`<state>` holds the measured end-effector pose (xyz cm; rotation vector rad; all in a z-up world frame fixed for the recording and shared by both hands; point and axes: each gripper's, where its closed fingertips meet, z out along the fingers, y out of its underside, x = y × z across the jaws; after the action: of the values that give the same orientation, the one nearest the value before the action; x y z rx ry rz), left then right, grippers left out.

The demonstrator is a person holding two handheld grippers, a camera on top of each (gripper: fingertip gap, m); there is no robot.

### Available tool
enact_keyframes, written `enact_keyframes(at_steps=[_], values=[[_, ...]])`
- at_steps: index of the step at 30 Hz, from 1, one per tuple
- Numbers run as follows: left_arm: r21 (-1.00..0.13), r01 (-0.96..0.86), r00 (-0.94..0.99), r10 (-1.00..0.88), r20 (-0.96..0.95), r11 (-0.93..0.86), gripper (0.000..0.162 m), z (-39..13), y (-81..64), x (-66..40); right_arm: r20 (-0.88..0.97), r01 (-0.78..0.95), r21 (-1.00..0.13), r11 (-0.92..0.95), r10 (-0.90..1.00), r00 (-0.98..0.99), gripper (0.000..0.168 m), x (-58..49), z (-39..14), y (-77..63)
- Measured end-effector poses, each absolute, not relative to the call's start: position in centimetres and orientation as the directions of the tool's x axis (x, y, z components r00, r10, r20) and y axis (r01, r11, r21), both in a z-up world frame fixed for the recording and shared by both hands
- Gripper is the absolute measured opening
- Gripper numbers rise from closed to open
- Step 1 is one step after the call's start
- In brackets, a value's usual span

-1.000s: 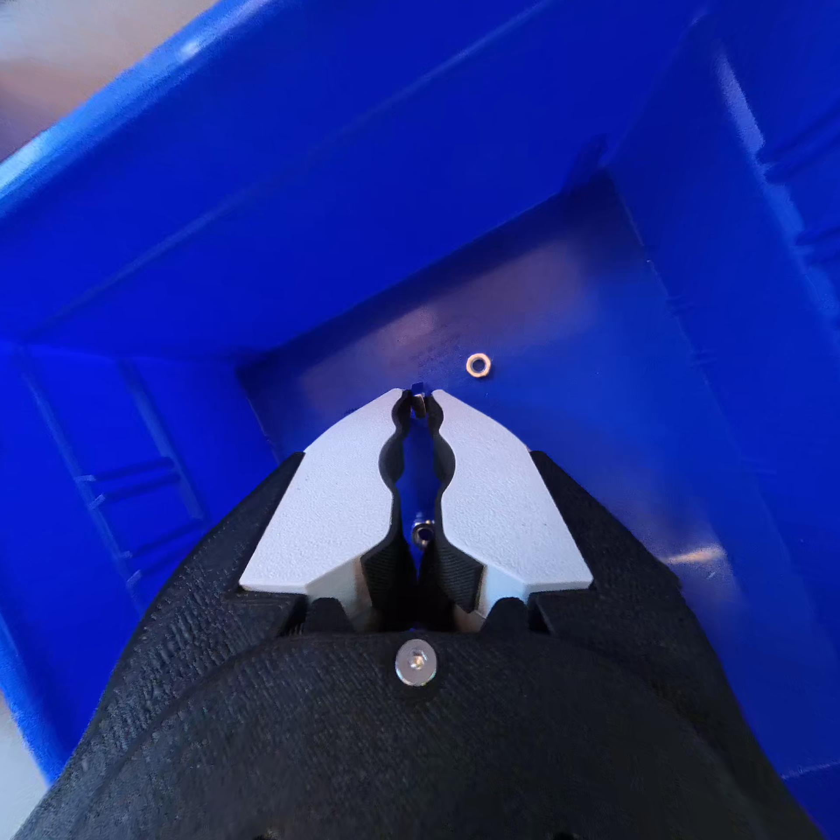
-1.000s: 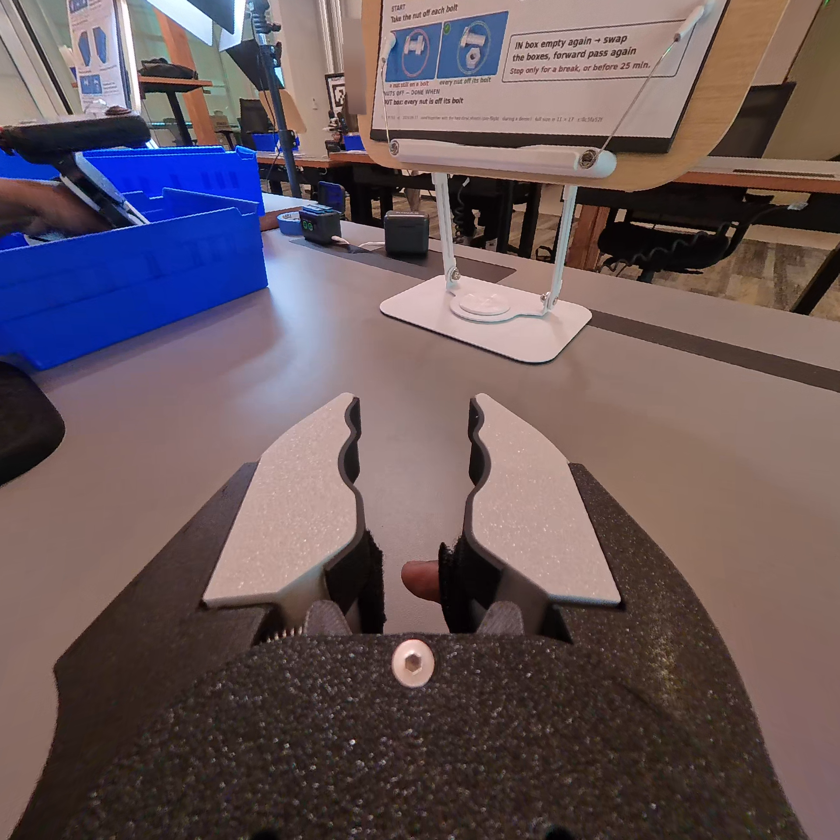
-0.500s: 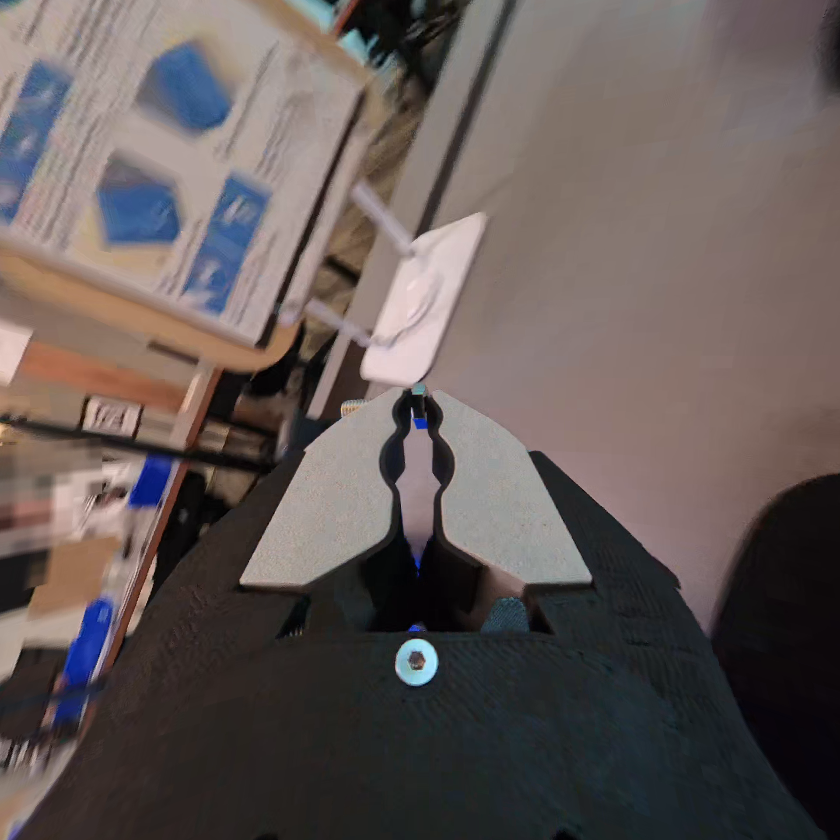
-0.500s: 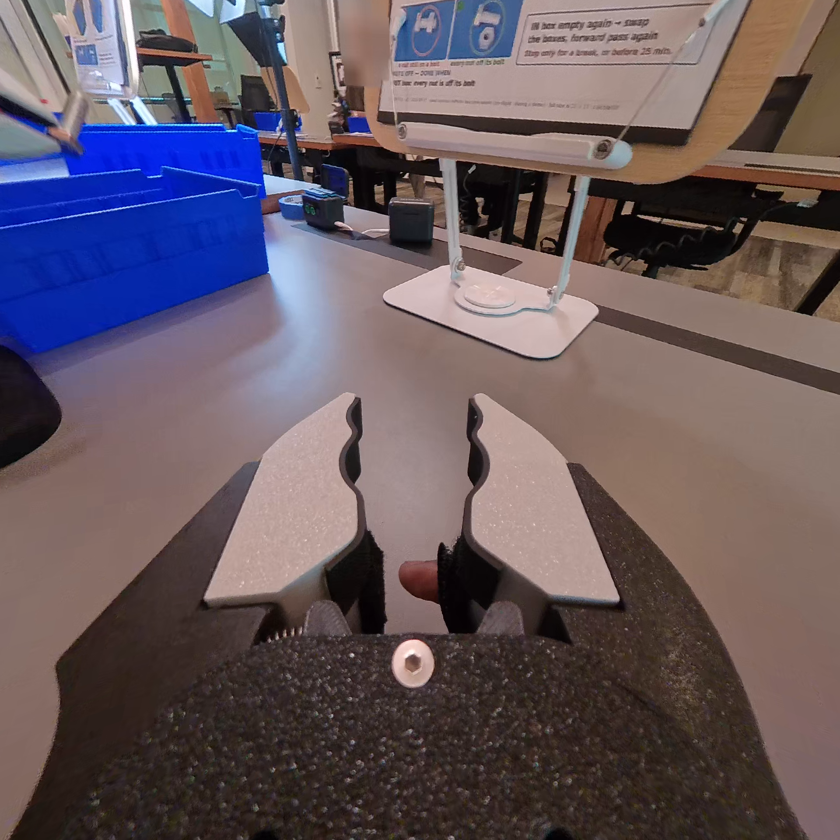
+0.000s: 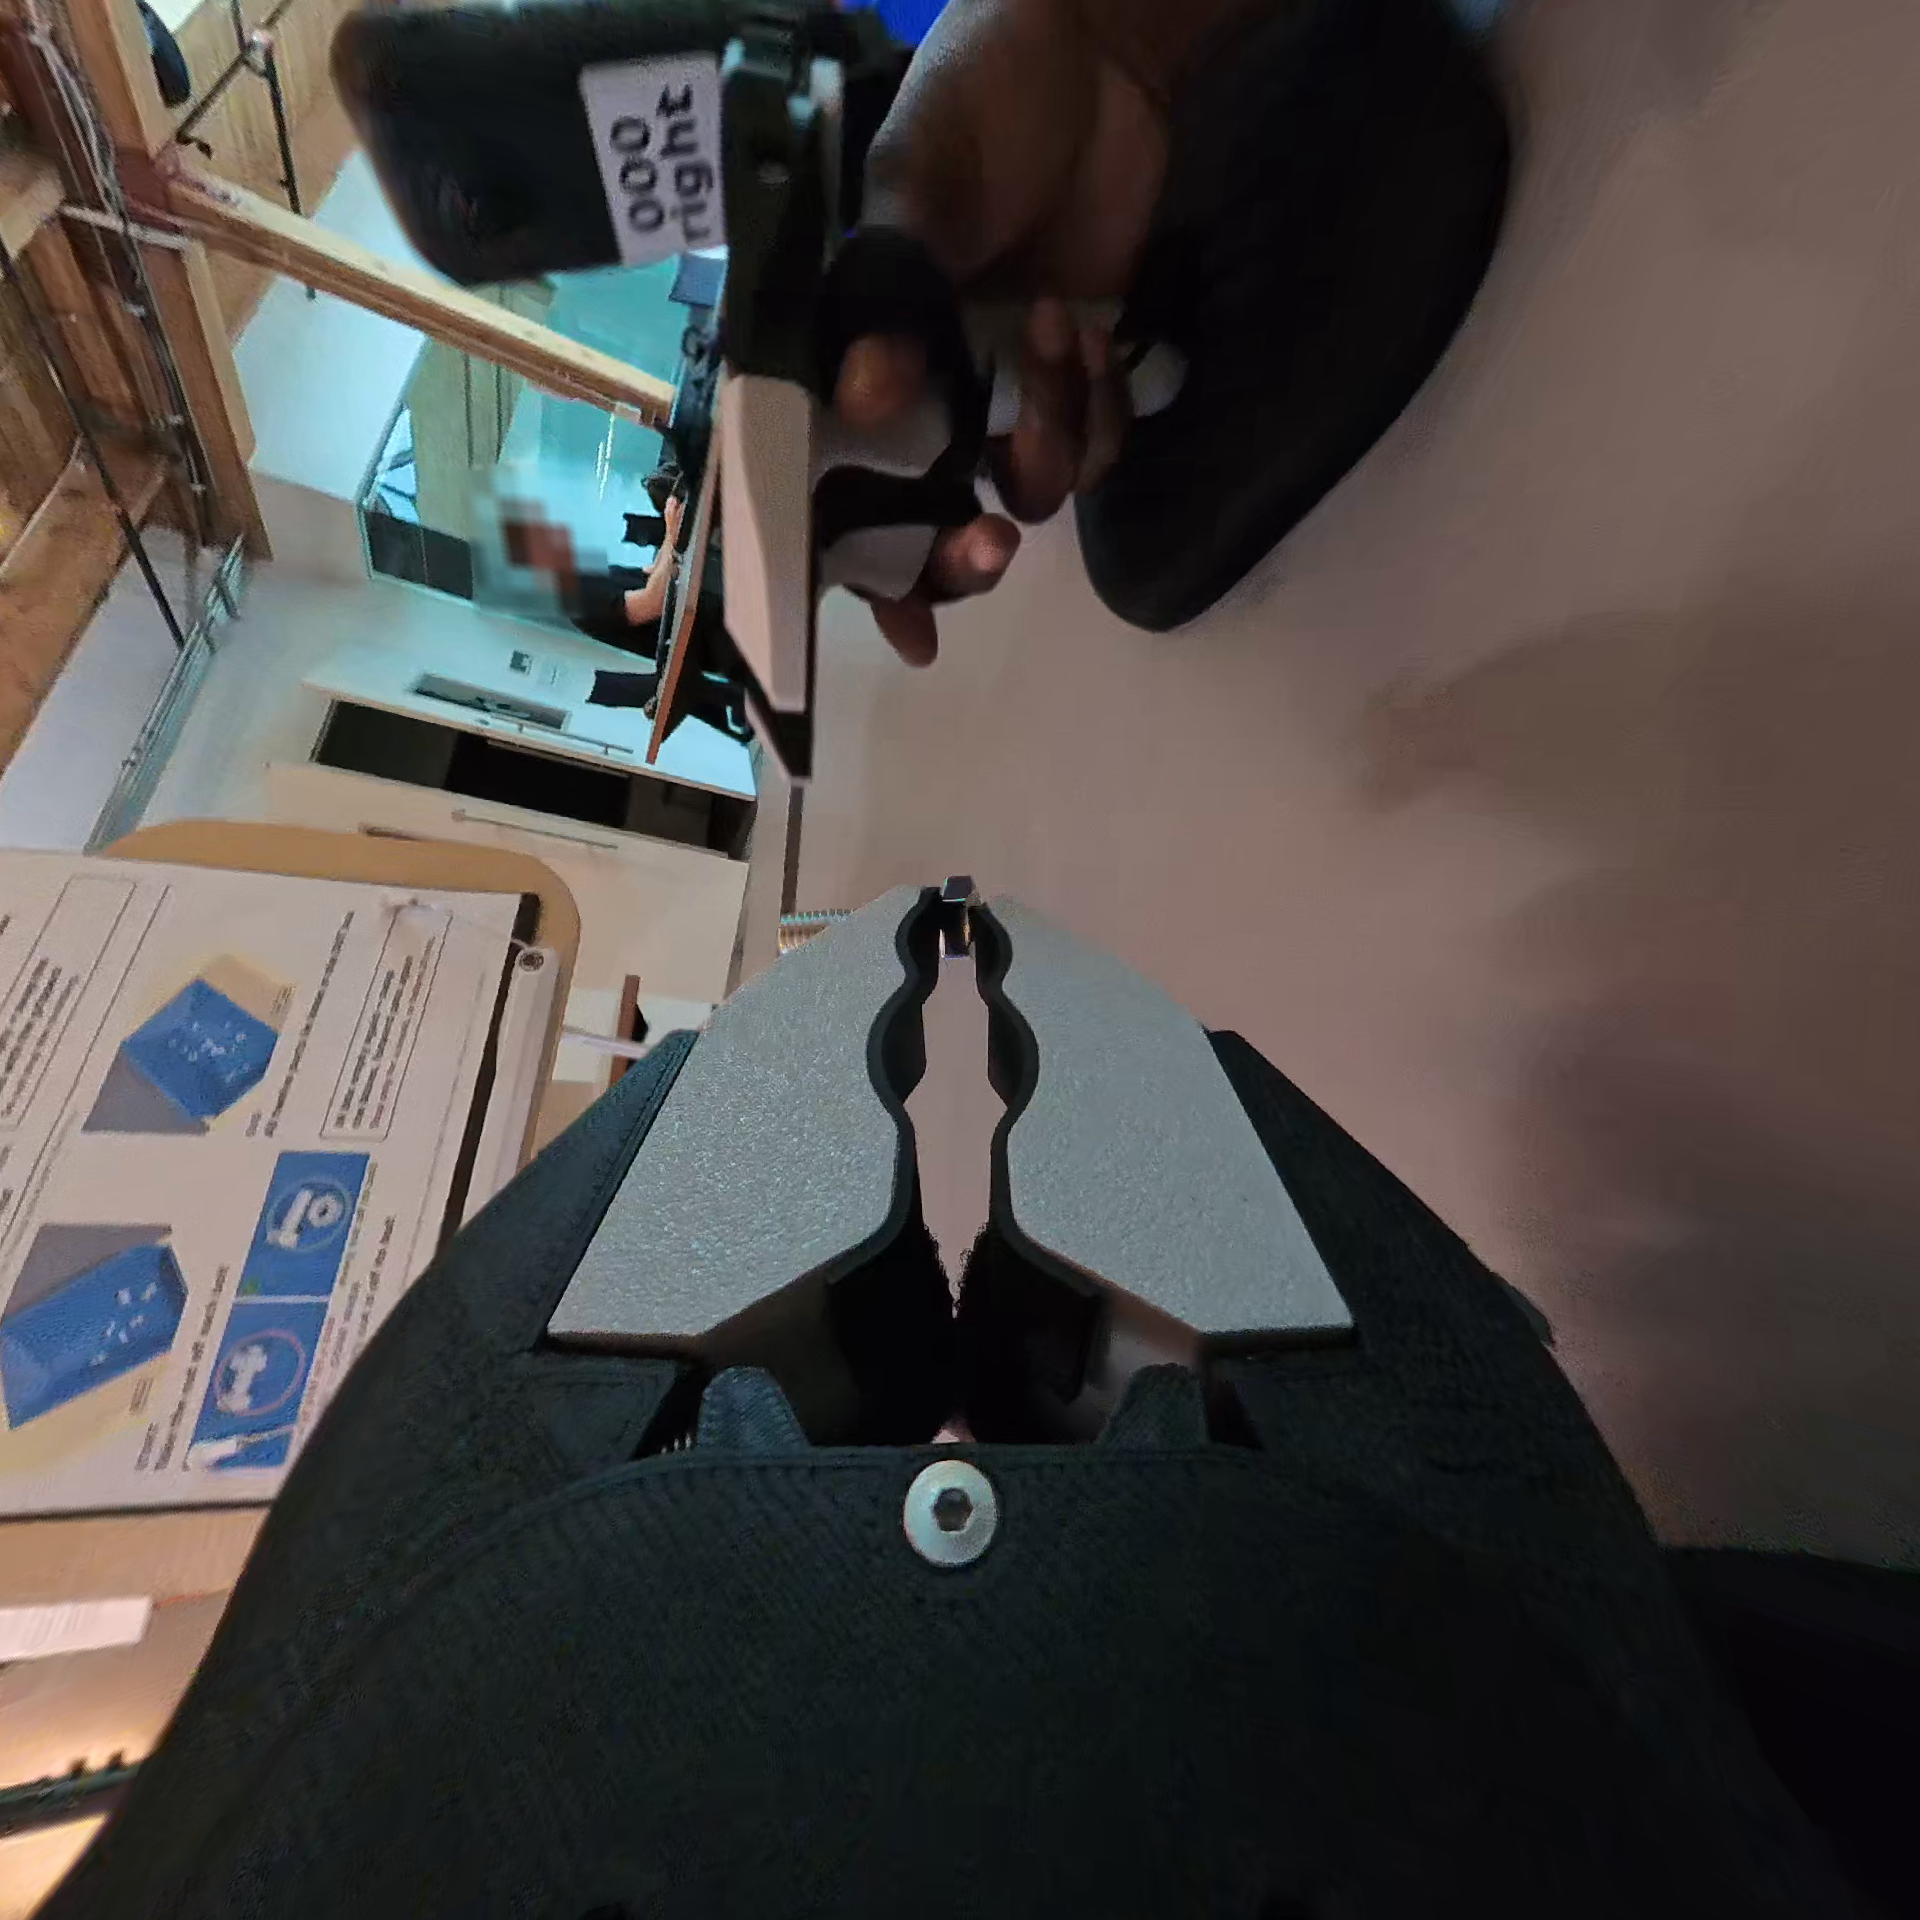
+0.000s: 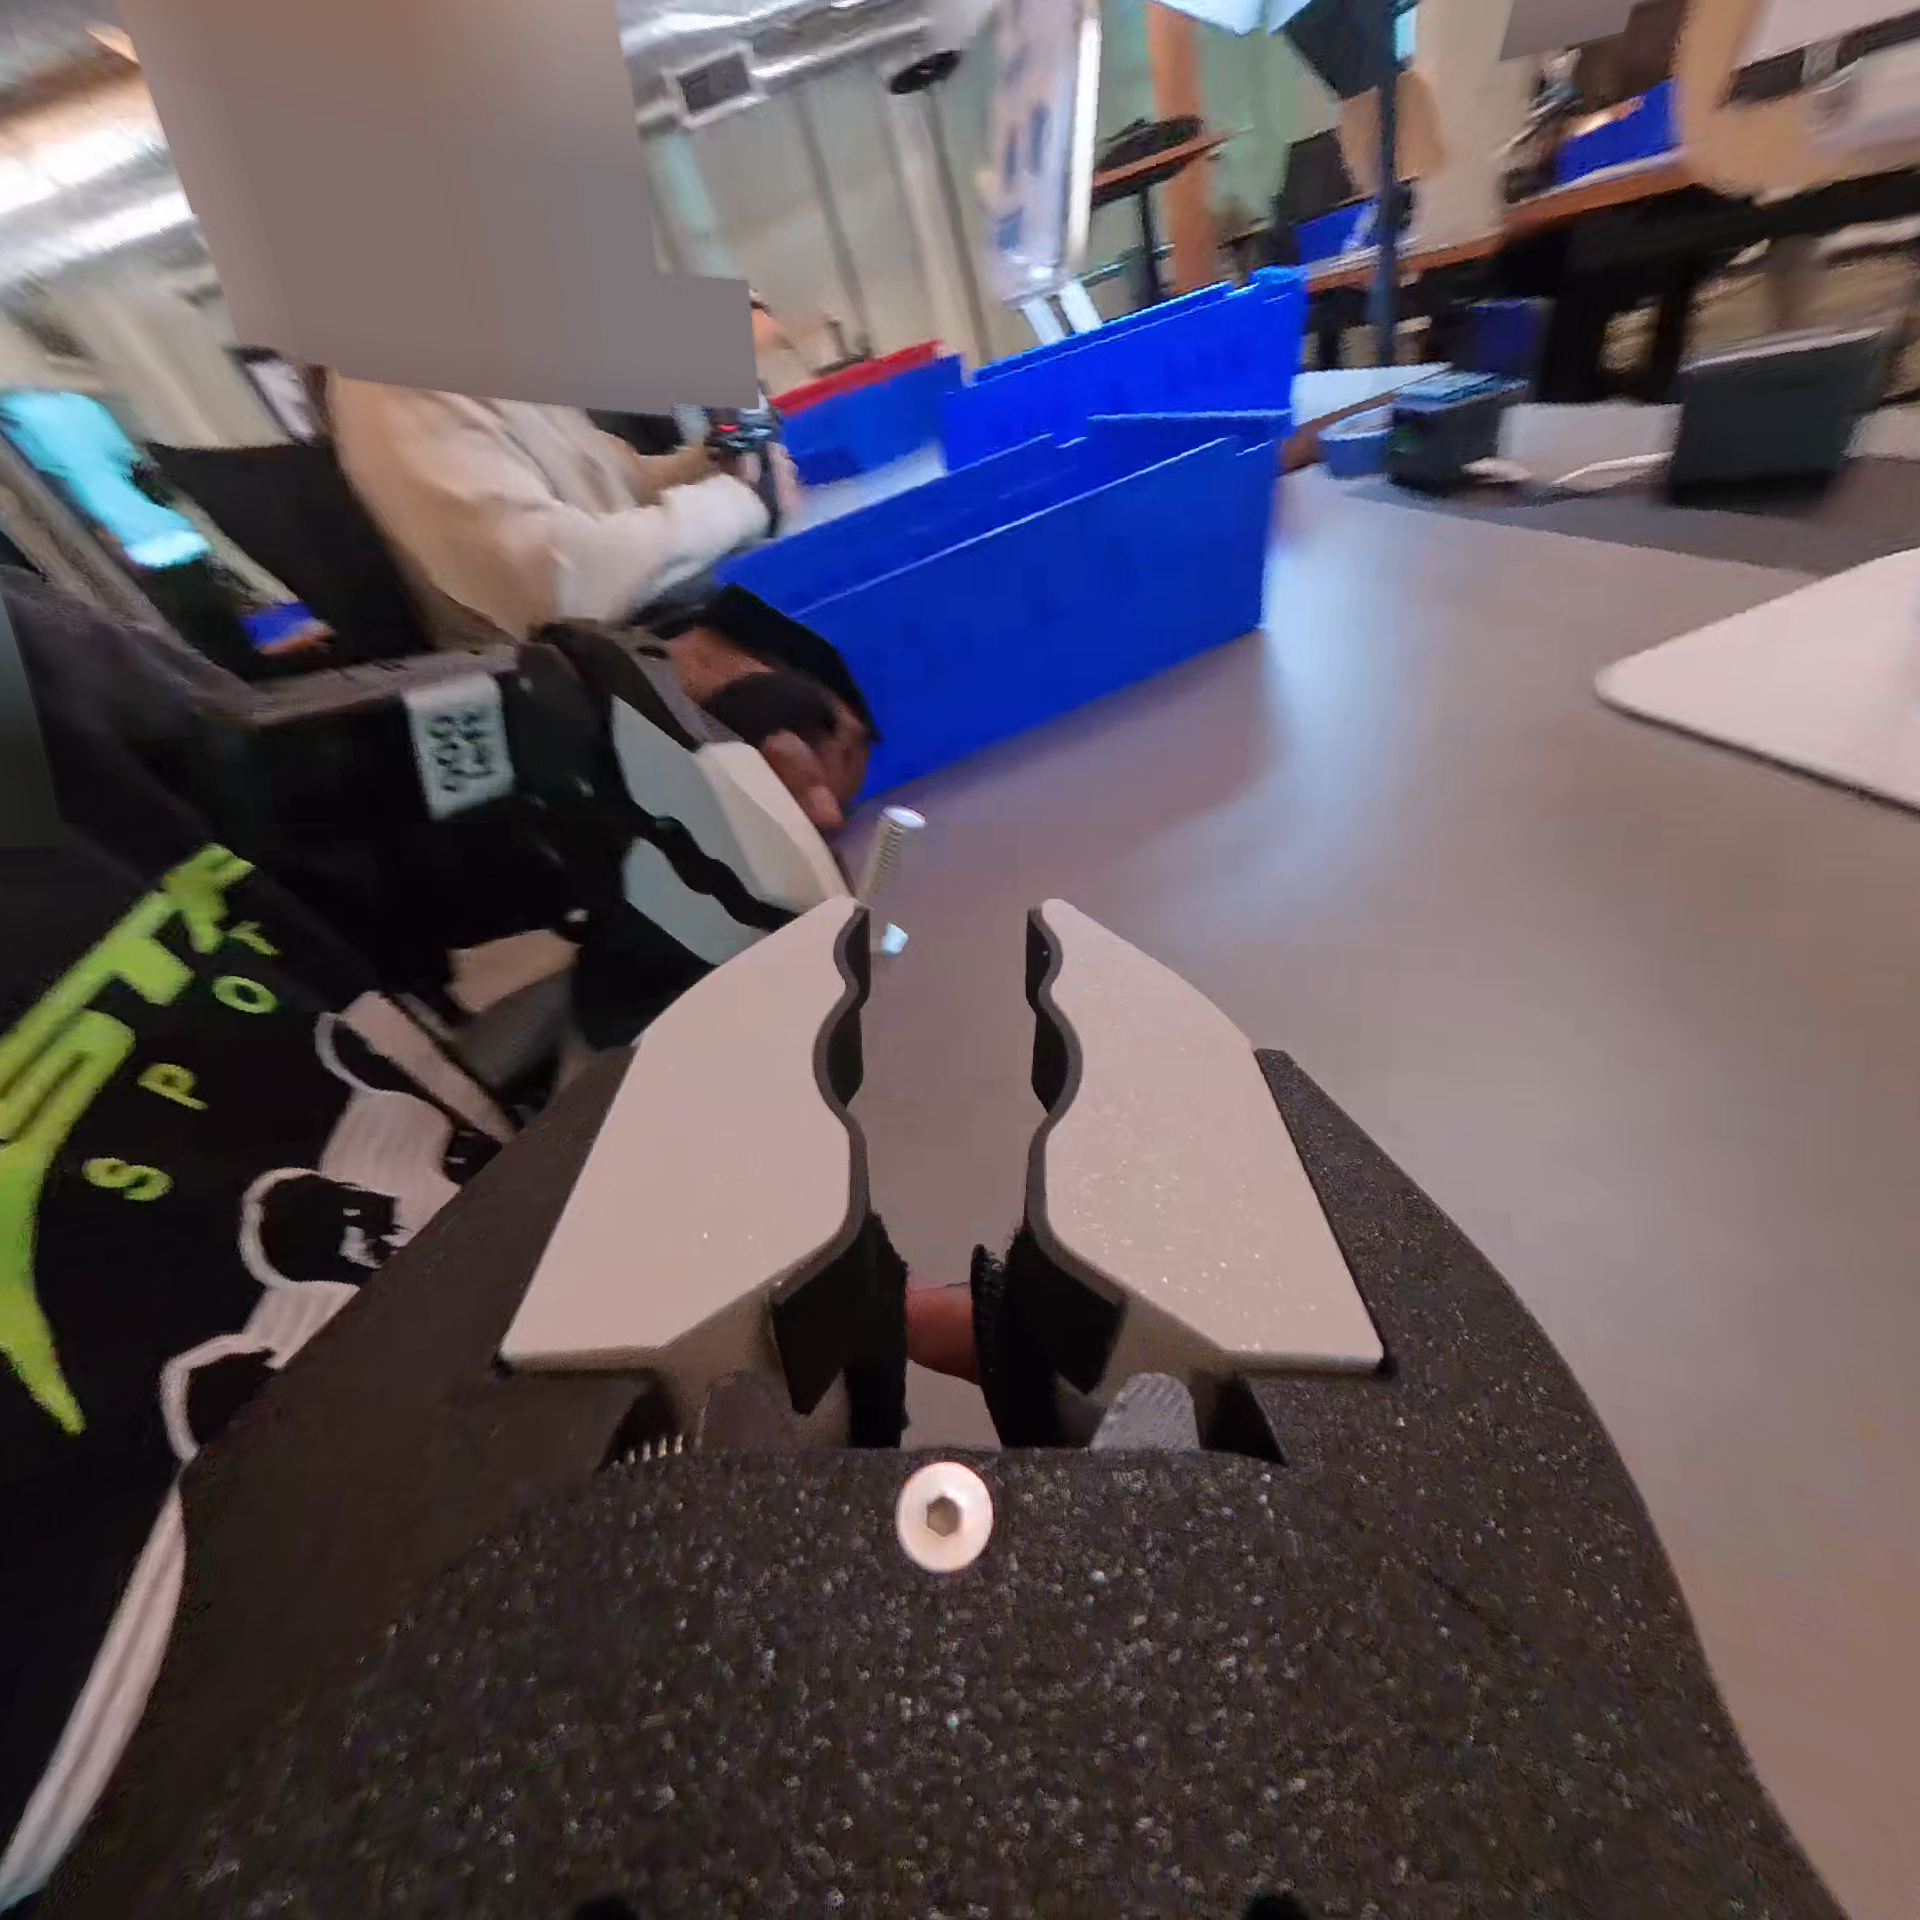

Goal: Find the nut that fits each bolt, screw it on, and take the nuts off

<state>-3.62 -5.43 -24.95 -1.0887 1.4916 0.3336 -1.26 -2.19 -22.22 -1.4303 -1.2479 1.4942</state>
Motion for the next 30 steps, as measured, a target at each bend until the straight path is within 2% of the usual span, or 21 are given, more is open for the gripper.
enact_keyframes(at_steps=[2,9,11,13,15,17,19,21,23,25,30], values=[[-0.32,-0.775,0.091,-0.405,-0.91,0.545,0.007,-25.2,-5.5,-3.2,-0.342,0.142,-0.937,-0.32,0.923,-0.176,0.029,-2.3,-22.5,-3.0],[-0.296,-0.757,0.048,-0.403,-0.914,0.582,0.007,-25.6,-6.2,-2.5,-0.367,0.238,-0.92,-0.311,0.898,-0.242,0.02,-4.4,-23.5,-4.7],[-0.316,-0.754,0.057,-0.421,-0.905,0.577,0.007,-25.7,-6.2,-2.6,-0.353,0.246,-0.924,-0.293,0.902,-0.249,0.011,-4.5,-23.6,-4.9],[-0.419,-0.72,0.141,-0.475,-0.869,0.553,0.007,-25.4,-6.2,-2.6,-0.339,0.211,-0.933,-0.29,0.908,-0.247,0.011,-4.5,-23.2,-4.7],[-0.635,-0.633,0.308,-0.608,-0.731,0.443,0.011,-24.7,-5.9,-2.9,-0.31,0.167,-0.946,-0.278,0.926,-0.213,0.01,-4.3,-22.8,-4.1],[-0.838,-0.477,0.48,-0.72,-0.502,0.266,0.03,-23.5,-5.3,-3.4,-0.263,0.134,-0.962,-0.24,0.944,-0.2,0.01,-4.1,-22.4,-3.8],[-0.946,-0.32,0.546,-0.805,-0.231,0.054,0.036,-23.2,-4.9,-3.4,-0.203,0.088,-0.978,-0.188,0.956,-0.211,0.01,-4.1,-21.8,-4.1],[-0.97,-0.22,0.538,-0.842,-0.034,-0.101,0.037,-23.6,-4.9,-2.8,-0.134,0.065,-0.99,-0.123,0.969,-0.207,0.01,-4.1,-21.6,-4.4],[-0.963,-0.211,0.527,-0.849,0.034,-0.169,0.029,-24.3,-5.0,-2.3,-0.091,0.05,-0.995,-0.082,0.975,-0.205,0.01,-4.1,-21.5,-4.6],[-0.958,-0.244,0.537,-0.844,-0.005,-0.15,0.02,-24.8,-4.8,-2.4,-0.077,0.04,-0.997,-0.07,0.974,-0.211,0.01,-4.0,-21.4,-4.7],[-0.959,-0.257,0.522,-0.852,-0.036,-0.117,0.02,-24.8,-5.0,-2.4,-0.055,0.032,-0.998,-0.05,0.975,-0.214,0.01,-3.9,-21.3,-5.0]])
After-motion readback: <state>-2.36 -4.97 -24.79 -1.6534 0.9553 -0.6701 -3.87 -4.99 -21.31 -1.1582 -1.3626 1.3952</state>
